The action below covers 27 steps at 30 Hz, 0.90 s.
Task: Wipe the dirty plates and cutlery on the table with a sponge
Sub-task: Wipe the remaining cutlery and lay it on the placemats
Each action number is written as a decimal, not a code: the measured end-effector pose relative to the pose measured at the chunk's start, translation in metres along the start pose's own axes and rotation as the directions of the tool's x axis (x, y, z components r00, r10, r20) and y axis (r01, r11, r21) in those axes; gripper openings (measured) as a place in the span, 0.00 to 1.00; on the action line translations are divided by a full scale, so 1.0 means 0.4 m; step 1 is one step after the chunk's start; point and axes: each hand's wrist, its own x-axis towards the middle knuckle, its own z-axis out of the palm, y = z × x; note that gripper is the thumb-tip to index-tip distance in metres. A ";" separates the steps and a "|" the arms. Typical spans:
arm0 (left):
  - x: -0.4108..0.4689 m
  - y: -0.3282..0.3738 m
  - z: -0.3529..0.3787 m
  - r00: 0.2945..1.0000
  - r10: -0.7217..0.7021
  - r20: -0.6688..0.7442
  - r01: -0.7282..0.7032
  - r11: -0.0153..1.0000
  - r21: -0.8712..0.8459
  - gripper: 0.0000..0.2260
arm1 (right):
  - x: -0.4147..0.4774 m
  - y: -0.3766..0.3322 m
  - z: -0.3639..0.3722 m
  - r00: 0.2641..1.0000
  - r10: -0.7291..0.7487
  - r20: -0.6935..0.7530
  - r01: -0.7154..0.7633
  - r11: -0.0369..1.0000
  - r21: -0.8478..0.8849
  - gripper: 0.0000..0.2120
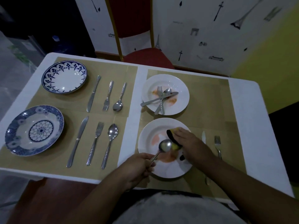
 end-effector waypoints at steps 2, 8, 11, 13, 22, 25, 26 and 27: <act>0.004 0.011 -0.007 0.998 0.046 -0.042 -0.038 0.984 0.174 0.11 | 0.003 -0.019 -0.013 0.985 0.094 -0.145 -0.065 0.979 0.191 0.33; 0.010 0.019 0.025 0.969 0.220 -0.111 -0.168 0.920 0.355 0.11 | -0.014 -0.120 -0.041 0.970 0.084 -0.228 -0.026 0.970 0.244 0.28; 0.005 0.025 0.044 0.968 0.216 -0.131 -0.165 0.934 0.317 0.13 | -0.023 -0.147 -0.038 0.980 0.028 -0.196 0.013 0.979 0.204 0.29; -0.002 0.026 0.053 0.961 0.236 -0.144 -0.186 0.936 0.299 0.12 | -0.025 -0.148 -0.042 0.982 0.036 -0.184 0.004 0.978 0.210 0.29; -0.011 -0.004 0.065 0.934 0.335 -0.129 -0.271 0.894 0.357 0.12 | -0.027 -0.074 0.004 0.995 -0.099 -0.017 0.100 0.991 0.091 0.39; -0.010 -0.018 0.061 0.921 0.360 -0.152 -0.277 0.876 0.395 0.12 | -0.014 -0.042 -0.020 0.998 0.061 0.013 -0.062 0.983 0.175 0.36; -0.012 -0.020 0.064 0.924 0.348 -0.160 -0.271 0.889 0.370 0.13 | -0.013 -0.030 -0.028 0.995 0.102 -0.006 -0.099 0.974 0.205 0.34; -0.014 -0.017 0.069 0.928 0.331 -0.170 -0.260 0.904 0.338 0.13 | -0.015 -0.020 -0.038 0.990 0.138 -0.036 -0.125 0.963 0.239 0.32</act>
